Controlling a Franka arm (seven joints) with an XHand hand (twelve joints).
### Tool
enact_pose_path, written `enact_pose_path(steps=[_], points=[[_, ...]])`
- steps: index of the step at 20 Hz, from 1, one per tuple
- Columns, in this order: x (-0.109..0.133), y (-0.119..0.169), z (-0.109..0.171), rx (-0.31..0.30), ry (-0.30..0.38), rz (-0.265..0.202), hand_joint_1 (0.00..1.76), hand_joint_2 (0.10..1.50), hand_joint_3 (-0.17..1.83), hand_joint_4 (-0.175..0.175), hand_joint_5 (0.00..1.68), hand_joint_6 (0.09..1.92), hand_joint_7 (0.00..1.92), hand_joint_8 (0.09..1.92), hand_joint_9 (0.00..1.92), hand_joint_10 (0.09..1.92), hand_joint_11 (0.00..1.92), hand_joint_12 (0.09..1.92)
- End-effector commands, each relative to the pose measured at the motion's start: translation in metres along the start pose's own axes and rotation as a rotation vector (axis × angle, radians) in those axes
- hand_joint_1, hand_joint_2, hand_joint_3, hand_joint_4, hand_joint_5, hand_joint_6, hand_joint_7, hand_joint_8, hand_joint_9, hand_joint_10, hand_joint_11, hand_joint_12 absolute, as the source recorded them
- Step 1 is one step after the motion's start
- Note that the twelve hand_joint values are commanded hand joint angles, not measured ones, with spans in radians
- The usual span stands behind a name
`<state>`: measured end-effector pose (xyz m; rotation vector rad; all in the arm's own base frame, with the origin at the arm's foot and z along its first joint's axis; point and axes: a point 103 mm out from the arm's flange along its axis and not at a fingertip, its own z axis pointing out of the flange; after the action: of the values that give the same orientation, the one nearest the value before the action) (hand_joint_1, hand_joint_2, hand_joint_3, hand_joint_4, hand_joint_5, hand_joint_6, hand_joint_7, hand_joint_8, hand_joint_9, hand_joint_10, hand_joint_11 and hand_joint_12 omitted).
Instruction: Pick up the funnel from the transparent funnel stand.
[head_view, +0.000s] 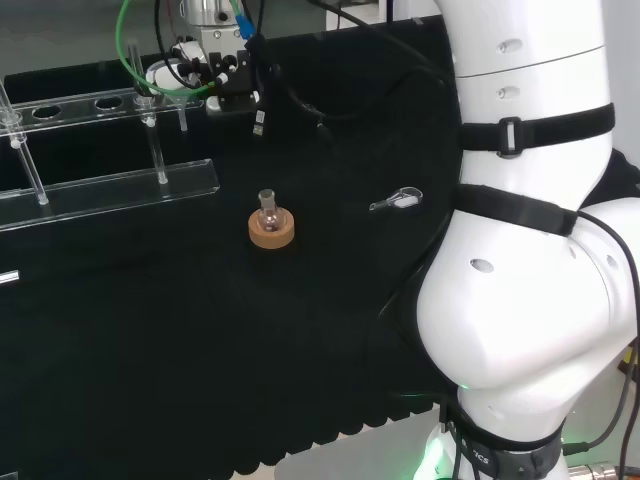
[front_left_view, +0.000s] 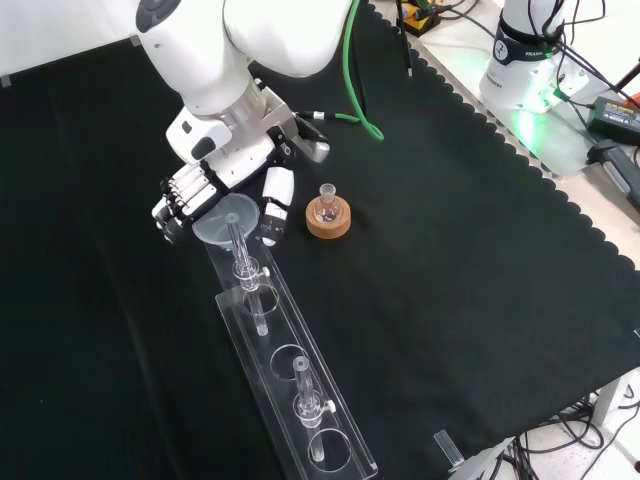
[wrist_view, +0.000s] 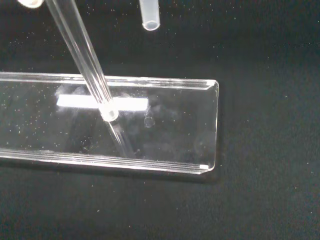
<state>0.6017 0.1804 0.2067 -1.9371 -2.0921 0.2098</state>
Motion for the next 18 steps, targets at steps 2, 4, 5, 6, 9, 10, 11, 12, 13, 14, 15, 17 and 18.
enact_pose_path(steps=[2,4,5,6,9,10,11,12,13,14,15,17,18], points=[[0.010,-0.001,0.004,-0.025,-0.040,0.002,0.02,0.92,0.03,0.016,0.00,0.09,0.00,0.09,0.00,0.09,0.00,0.57],[0.015,-0.002,0.005,-0.075,-0.057,0.001,0.01,0.93,0.03,0.010,0.00,0.09,0.00,0.09,0.00,0.09,0.00,0.65],[0.017,-0.002,0.005,-0.089,-0.062,0.001,0.01,0.94,0.03,0.006,0.00,0.09,0.00,0.09,0.00,0.09,0.00,0.71],[0.017,-0.003,0.005,-0.106,-0.065,0.003,0.01,0.94,0.04,0.001,0.00,0.09,0.00,0.09,0.01,0.09,0.00,0.82],[0.019,-0.001,0.005,-0.147,-0.076,0.005,0.00,0.95,0.04,-0.034,0.04,0.09,0.02,0.09,0.12,0.24,0.00,1.30],[0.019,-0.001,0.004,-0.153,-0.077,0.005,0.00,0.95,0.04,-0.047,0.06,0.09,0.03,0.09,0.08,0.48,0.00,1.40],[0.021,0.000,0.004,-0.164,-0.078,0.005,0.00,0.96,0.04,-0.063,0.09,0.09,0.02,0.15,0.04,0.70,0.00,1.48],[0.022,0.001,0.004,-0.176,-0.079,0.005,0.00,0.96,0.04,-0.085,0.12,0.09,0.01,0.25,0.03,0.86,0.01,1.53],[0.021,0.002,0.004,-0.184,-0.080,0.005,0.00,0.96,0.04,-0.104,0.15,0.09,0.00,0.33,0.04,0.96,0.02,1.56],[0.021,0.002,0.003,-0.187,-0.080,0.006,0.00,0.96,0.04,-0.126,0.18,0.09,0.00,0.40,0.05,1.02,0.04,1.58],[0.021,0.003,0.003,-0.193,-0.083,0.006,0.00,0.96,0.04,-0.148,0.21,0.09,0.00,0.46,0.08,1.05,0.06,1.58],[0.027,0.004,0.003,-0.203,-0.098,0.010,0.01,0.96,0.04,-0.169,0.24,0.09,0.00,0.58,0.13,1.08,0.11,1.57],[0.029,0.005,0.003,-0.204,-0.098,0.011,0.01,0.96,0.04,-0.173,0.25,0.09,0.00,0.62,0.16,1.09,0.13,1.56]])
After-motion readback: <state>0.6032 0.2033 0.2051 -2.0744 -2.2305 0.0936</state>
